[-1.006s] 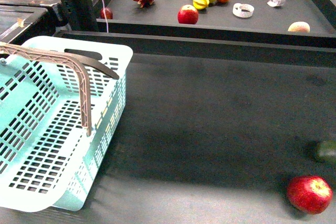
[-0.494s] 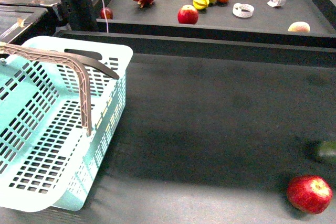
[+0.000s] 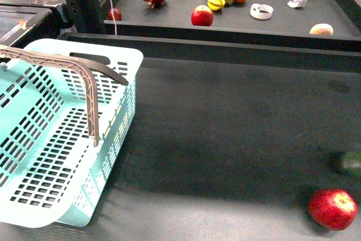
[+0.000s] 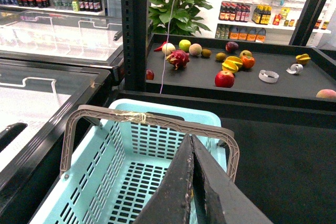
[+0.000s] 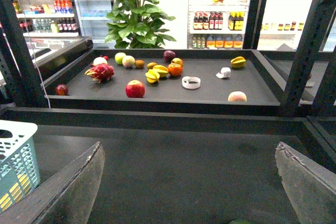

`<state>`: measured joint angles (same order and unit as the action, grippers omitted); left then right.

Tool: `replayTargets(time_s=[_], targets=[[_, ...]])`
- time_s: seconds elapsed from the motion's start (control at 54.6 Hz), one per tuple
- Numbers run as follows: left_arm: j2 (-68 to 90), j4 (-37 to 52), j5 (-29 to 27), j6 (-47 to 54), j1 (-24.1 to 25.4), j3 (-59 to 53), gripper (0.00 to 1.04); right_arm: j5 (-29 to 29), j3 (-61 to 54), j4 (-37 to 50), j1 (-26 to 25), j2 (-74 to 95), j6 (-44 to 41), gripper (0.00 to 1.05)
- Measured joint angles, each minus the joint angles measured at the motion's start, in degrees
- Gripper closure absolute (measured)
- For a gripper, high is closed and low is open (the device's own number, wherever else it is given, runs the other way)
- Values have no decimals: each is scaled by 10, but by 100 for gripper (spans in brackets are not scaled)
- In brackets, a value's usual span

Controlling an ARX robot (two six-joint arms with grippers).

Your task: Pick mango with right arm and hold basket with left

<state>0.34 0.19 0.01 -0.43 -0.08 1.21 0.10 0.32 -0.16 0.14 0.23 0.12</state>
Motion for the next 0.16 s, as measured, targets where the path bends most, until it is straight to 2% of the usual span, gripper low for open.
replayTargets(time_s=[0.165], targets=[[-1,0,0,0,0,0,103,0,0,0,0,0,0,8]])
